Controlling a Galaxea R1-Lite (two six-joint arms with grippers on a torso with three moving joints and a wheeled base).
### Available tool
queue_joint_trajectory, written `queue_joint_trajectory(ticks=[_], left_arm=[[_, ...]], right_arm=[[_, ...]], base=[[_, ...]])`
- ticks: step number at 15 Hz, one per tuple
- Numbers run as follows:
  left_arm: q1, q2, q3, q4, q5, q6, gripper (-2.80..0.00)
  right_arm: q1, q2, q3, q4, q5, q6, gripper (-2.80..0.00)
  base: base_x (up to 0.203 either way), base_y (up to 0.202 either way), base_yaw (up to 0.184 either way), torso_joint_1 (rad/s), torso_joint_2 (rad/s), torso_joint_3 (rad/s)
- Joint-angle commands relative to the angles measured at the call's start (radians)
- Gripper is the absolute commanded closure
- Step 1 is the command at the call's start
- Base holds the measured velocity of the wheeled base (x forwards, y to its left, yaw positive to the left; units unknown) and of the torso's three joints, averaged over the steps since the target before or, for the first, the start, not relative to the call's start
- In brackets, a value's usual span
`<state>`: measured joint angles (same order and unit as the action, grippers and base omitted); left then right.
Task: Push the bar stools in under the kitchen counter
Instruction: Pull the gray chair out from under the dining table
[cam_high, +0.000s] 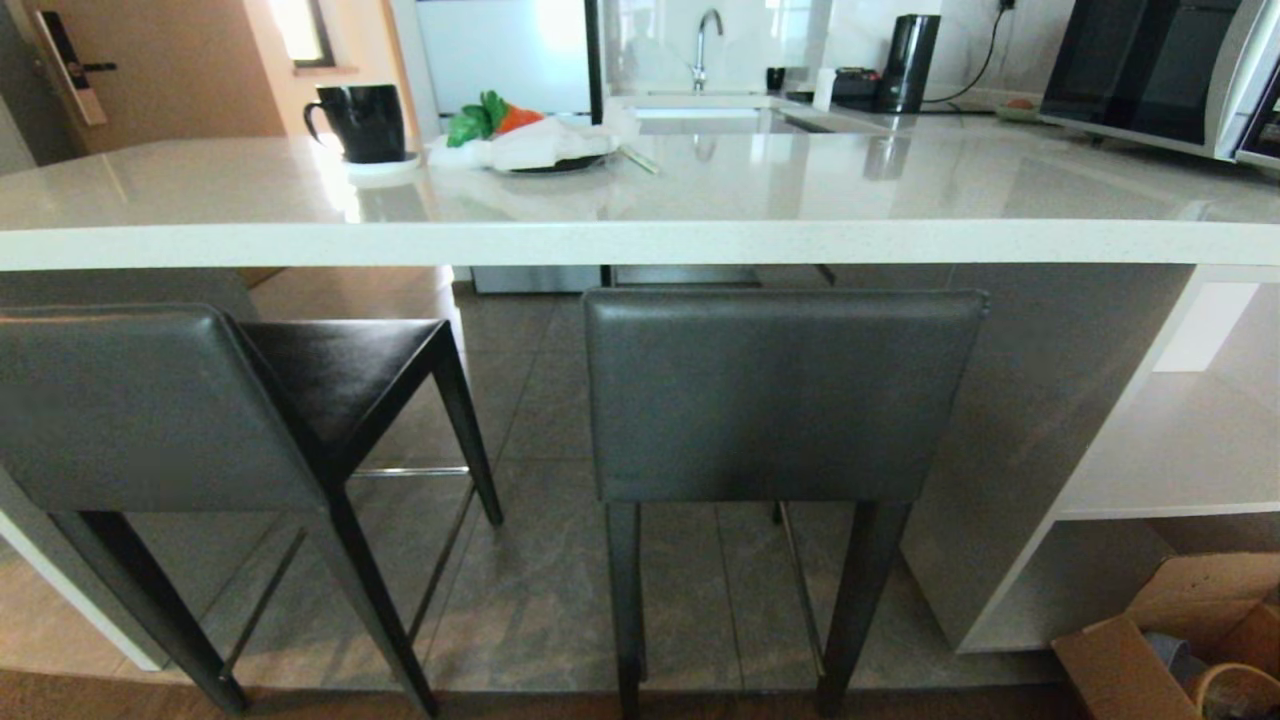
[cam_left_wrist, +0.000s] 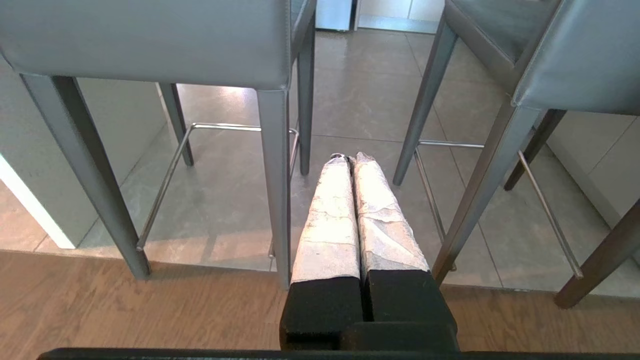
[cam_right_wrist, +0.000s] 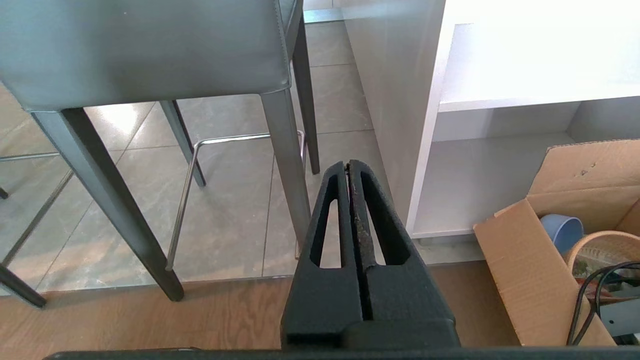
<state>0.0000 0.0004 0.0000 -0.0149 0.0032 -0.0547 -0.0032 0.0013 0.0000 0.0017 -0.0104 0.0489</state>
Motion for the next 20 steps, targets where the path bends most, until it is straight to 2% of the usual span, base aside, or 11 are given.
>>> queue_joint_trajectory(ticks=[1, 17, 20], left_arm=[[0.000, 0.001, 0.003, 0.000, 0.000, -0.001, 0.00], [0.000, 0.001, 0.003, 0.000, 0.000, -0.001, 0.00], [0.000, 0.001, 0.003, 0.000, 0.001, -0.001, 0.00]], right_arm=[[0.000, 0.002, 0.000, 0.000, 0.000, 0.000, 0.00], [0.000, 0.002, 0.000, 0.000, 0.000, 0.000, 0.00], [0.000, 0.002, 0.000, 0.000, 0.000, 0.000, 0.00]], base=[[0.000, 0.000, 0.000, 0.000, 0.00, 0.000], [0.000, 0.000, 0.000, 0.000, 0.00, 0.000], [0.154, 0.000, 0.001, 0.002, 0.00, 0.005]])
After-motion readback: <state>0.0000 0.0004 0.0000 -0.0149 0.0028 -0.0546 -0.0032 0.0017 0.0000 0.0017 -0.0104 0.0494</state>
